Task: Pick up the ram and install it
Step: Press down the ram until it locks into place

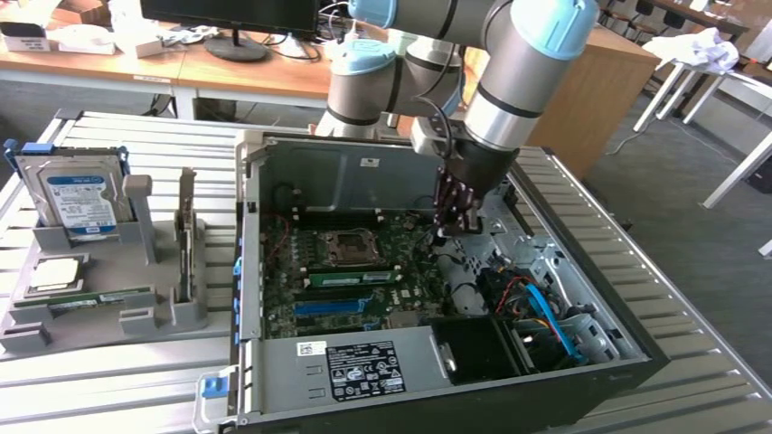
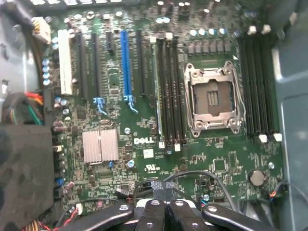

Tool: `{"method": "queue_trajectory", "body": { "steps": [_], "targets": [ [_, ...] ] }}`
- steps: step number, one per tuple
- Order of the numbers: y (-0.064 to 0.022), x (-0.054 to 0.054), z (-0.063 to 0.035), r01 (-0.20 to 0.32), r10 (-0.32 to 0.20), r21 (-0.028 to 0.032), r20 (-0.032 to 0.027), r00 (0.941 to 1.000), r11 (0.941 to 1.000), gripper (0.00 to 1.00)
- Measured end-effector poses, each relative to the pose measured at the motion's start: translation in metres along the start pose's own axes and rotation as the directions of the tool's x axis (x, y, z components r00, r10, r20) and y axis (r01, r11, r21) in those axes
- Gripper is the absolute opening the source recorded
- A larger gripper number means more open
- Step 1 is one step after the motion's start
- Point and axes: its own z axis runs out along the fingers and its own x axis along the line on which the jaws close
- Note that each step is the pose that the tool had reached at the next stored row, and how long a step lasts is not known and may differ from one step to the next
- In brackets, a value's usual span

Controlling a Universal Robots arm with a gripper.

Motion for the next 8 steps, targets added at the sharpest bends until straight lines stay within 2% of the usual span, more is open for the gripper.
{"method": "queue_trajectory", "body": {
  "steps": [4, 8],
  "targets": [
    [-0.0001, 0.0000, 0.0008, -0.062, 0.062, 0.0013, 0.0003, 0.9981, 0.9980, 0.11],
    [-0.0001, 0.0000, 0.0016, -0.123, 0.123, 0.0020, 0.0035, 0.9924, 0.9924, 0.11]
  ]
}}
